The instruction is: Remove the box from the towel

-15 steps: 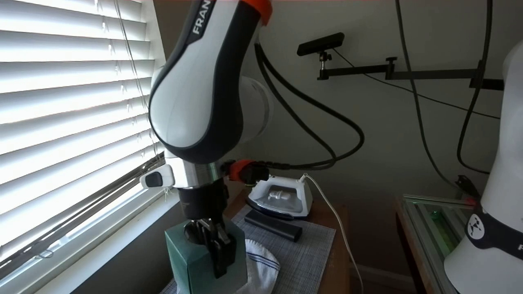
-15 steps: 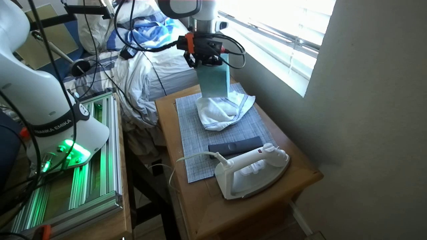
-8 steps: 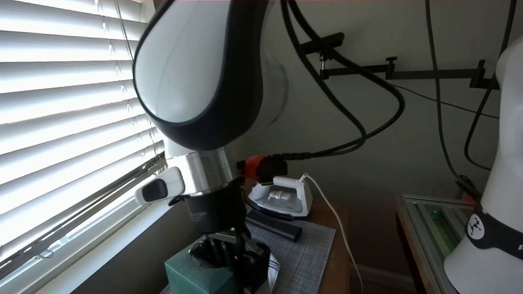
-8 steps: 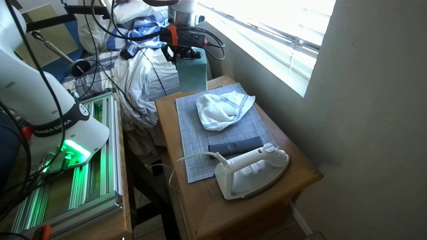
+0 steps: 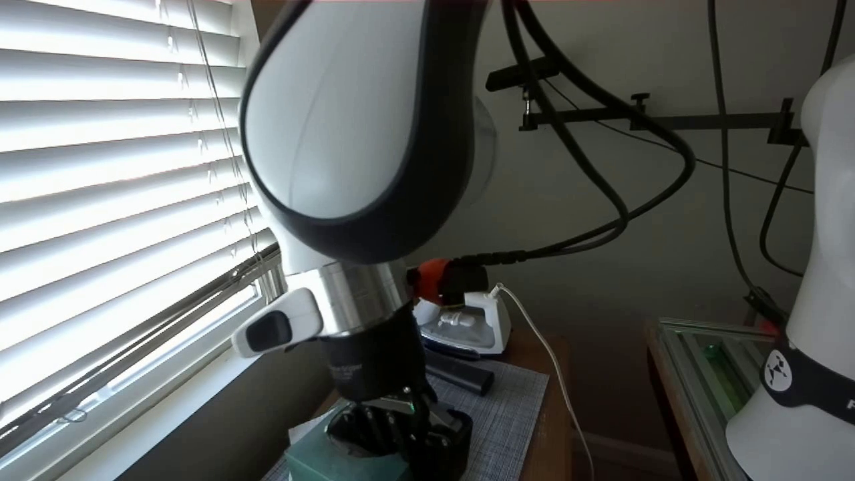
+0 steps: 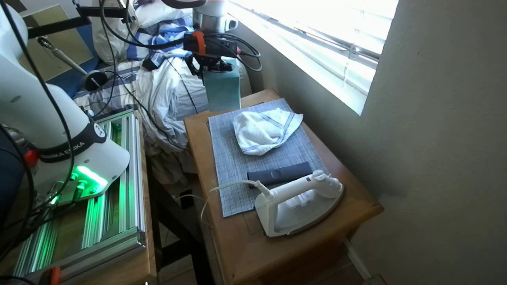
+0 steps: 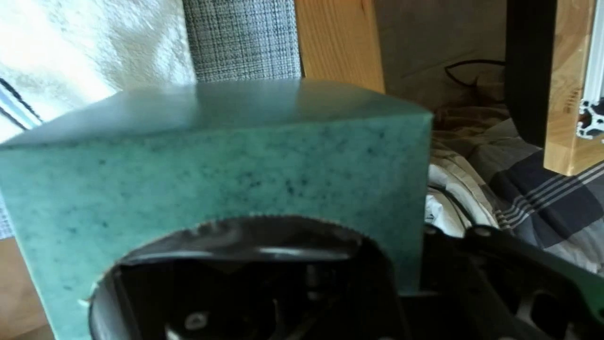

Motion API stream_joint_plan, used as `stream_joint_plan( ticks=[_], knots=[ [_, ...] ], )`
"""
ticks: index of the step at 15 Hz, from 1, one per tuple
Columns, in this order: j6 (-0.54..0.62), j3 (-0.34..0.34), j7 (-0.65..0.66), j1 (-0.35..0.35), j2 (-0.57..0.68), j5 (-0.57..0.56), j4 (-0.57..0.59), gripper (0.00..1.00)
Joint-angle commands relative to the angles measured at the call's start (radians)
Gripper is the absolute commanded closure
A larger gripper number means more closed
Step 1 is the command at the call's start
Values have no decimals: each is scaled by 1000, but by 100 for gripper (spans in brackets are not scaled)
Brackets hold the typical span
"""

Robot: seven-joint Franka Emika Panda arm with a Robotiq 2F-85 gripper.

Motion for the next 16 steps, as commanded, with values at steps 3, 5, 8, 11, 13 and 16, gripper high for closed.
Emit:
stream_joint_plan(
  ticks=[3,5,8,11,13,16],
  knots=[
    [110,4,88,152,-2,-88,-117,99],
    [201,5,151,191,7,-144,-157,99],
    [329,-10,271,227,34,-275,-195,99],
    [412,-24,348,227,83,-388,-190,99],
    [448,-21,354,214,117,-423,-188,99],
    [510,5,286,151,198,-406,-165,99]
  ],
)
